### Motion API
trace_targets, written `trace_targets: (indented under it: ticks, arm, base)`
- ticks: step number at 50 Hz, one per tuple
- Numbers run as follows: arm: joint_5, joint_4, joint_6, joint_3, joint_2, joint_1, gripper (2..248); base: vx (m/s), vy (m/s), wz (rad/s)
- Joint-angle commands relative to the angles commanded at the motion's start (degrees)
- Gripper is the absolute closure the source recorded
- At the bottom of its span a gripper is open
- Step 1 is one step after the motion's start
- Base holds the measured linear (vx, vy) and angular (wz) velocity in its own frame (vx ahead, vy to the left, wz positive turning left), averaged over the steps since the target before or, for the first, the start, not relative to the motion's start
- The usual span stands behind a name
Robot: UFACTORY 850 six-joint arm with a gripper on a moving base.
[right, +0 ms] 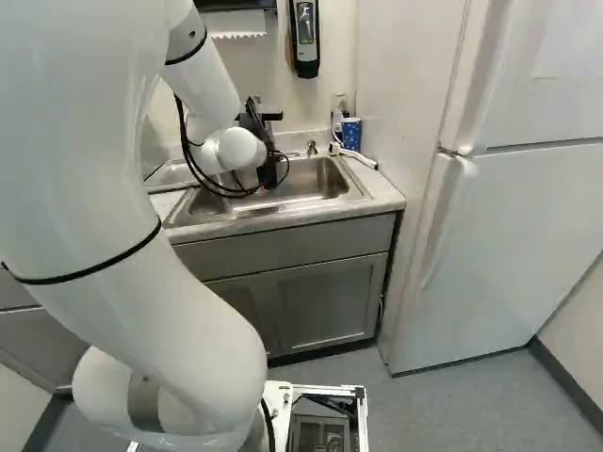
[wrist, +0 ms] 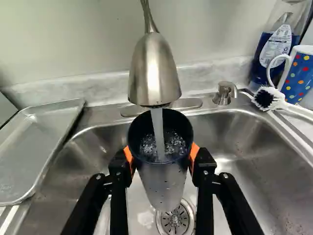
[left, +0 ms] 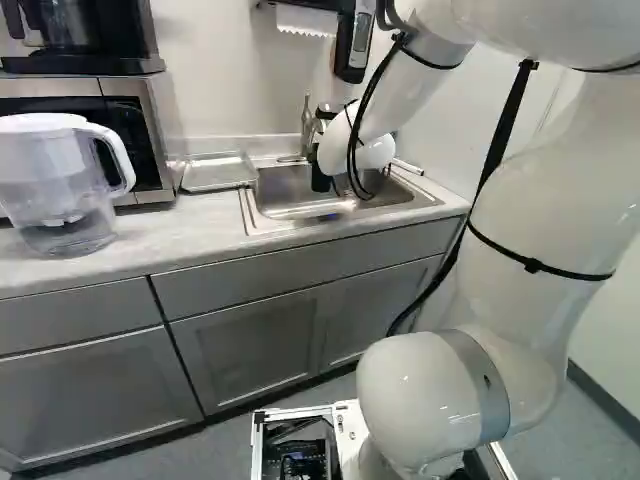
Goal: Rinse the cup and place it in the tray
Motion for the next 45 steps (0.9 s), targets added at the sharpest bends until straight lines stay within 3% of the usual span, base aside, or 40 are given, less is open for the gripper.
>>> trace_targets:
  ticks: [45]
  arm:
    - [0.00, 0.00, 0.00, -0.04, -0.04, 0.24, 126]
  base:
    - [0.000, 0.000, 0.000]
